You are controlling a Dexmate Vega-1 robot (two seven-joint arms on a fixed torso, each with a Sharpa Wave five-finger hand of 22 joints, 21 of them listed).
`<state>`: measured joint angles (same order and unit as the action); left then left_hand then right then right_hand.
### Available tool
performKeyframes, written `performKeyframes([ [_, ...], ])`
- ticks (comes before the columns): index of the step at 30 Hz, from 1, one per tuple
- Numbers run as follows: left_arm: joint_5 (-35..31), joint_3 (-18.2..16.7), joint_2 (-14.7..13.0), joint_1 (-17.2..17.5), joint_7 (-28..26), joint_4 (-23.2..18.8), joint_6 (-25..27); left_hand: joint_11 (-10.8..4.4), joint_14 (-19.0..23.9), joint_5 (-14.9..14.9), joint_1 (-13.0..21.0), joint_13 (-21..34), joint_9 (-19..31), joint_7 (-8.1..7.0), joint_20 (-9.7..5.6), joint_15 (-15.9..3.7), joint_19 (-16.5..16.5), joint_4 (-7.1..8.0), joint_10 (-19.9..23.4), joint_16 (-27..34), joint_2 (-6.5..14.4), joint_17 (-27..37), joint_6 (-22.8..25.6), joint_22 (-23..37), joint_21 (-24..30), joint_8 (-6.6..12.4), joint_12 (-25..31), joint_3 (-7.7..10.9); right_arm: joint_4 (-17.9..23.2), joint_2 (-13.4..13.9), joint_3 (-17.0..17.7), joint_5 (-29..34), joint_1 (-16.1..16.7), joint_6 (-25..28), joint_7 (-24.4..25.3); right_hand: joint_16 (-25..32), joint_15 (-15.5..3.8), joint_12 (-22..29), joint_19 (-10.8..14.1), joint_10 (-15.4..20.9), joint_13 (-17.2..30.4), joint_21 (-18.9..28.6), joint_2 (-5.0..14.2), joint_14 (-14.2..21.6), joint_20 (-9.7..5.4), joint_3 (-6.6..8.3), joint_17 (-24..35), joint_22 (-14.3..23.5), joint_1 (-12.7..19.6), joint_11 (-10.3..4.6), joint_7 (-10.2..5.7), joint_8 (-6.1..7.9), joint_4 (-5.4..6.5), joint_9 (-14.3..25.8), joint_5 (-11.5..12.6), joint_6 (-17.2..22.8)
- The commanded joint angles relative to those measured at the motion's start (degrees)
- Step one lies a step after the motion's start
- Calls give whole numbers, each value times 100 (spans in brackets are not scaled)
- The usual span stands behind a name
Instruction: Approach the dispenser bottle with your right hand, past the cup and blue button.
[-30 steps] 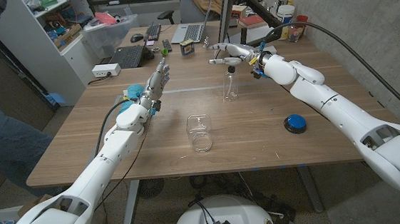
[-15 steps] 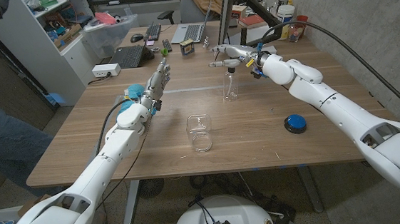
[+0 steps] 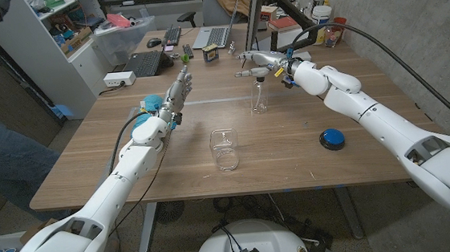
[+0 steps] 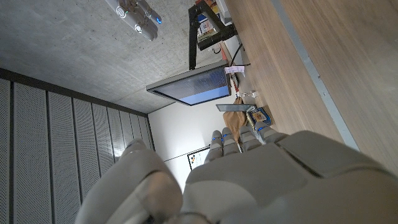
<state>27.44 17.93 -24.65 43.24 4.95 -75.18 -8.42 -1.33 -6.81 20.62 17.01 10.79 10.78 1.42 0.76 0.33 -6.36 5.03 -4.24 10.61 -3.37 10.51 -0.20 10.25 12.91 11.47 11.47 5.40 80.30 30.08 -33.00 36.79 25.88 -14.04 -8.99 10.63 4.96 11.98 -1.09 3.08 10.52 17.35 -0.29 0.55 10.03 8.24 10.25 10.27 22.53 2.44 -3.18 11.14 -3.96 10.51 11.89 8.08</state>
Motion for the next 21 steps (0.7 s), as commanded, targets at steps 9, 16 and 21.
performKeyframes([
  [9,20,-47,-5,10,10,37,-28,-12,-14,7,78,14,13,7,14,30,5,4,-7,34,-8,22,51,15,-23,20,26,-25,6,0,-194,343,-114,69,-50,72,18,39,73,95,26,-31,-61,135,47,11,14,23,114,-6,-31,25,-77,27,55,79],
  [16,29,-50,0,-29,56,103,-22,-13,-13,7,82,14,13,5,18,27,5,5,1,34,-4,22,50,16,-30,18,29,-33,-66,-37,-237,384,-155,81,-36,76,13,48,90,119,26,-39,-71,163,58,11,14,23,137,-16,-46,33,-96,27,64,103],
  [21,20,-41,21,-69,88,176,-42,-9,-13,7,85,14,13,5,15,30,10,5,0,34,-2,22,48,16,-32,17,29,-39,-64,-25,-281,482,-174,123,-34,77,20,50,97,125,26,-47,-77,180,60,11,14,24,152,-13,-40,32,-108,28,69,103],
])
